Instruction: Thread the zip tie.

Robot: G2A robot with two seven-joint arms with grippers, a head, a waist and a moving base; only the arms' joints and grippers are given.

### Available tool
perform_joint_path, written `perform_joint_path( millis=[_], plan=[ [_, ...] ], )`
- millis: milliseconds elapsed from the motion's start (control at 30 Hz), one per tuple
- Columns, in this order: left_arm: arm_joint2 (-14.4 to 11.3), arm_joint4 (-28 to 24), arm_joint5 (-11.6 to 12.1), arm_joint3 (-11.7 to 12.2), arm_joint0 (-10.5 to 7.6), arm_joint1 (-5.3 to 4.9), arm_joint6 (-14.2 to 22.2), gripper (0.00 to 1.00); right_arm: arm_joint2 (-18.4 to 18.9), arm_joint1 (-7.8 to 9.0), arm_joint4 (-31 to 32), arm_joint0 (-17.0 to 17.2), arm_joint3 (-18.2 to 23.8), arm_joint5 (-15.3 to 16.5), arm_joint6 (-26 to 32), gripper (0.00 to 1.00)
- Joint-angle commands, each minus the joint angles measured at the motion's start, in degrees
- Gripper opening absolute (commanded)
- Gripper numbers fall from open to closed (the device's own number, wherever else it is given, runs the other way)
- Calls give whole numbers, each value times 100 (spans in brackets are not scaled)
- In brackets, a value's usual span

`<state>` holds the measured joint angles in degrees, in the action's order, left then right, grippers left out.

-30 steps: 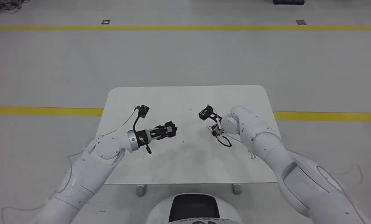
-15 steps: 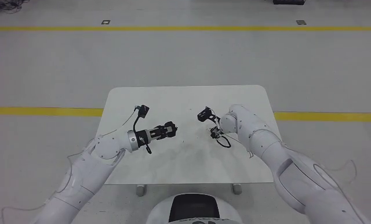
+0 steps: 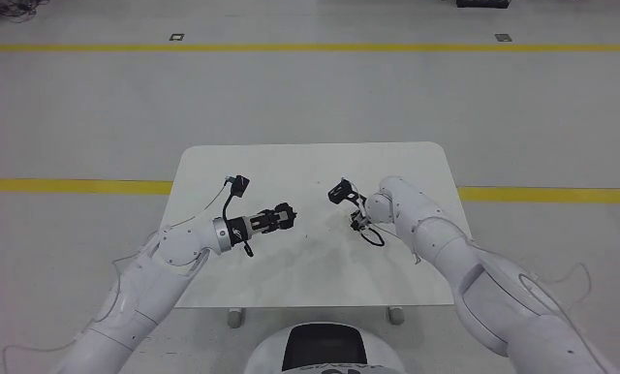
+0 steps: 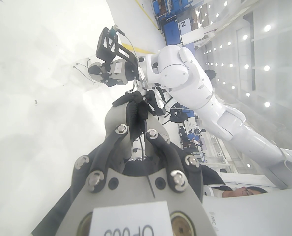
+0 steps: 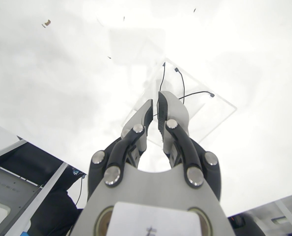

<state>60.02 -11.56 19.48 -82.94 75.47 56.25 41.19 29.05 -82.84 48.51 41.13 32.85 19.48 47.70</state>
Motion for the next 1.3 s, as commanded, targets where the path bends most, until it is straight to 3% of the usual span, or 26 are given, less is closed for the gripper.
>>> perform_joint_path(
  millis=[0, 467, 833, 1267],
  plan=[
    [0, 0, 0, 0, 0, 0, 0, 0, -15, -14, 22, 0, -30, 0, -46, 31],
    [0, 0, 0, 0, 0, 0, 0, 0, -100, -146, 235, -27, -258, -9, -252, 12],
    [0, 0, 0, 0, 0, 0, 0, 0, -128, -297, 330, -50, -449, 0, -319, 13],
    [0, 0, 0, 0, 0, 0, 0, 0, -183, -477, 448, -76, -708, -1, -367, 5]
  ],
)
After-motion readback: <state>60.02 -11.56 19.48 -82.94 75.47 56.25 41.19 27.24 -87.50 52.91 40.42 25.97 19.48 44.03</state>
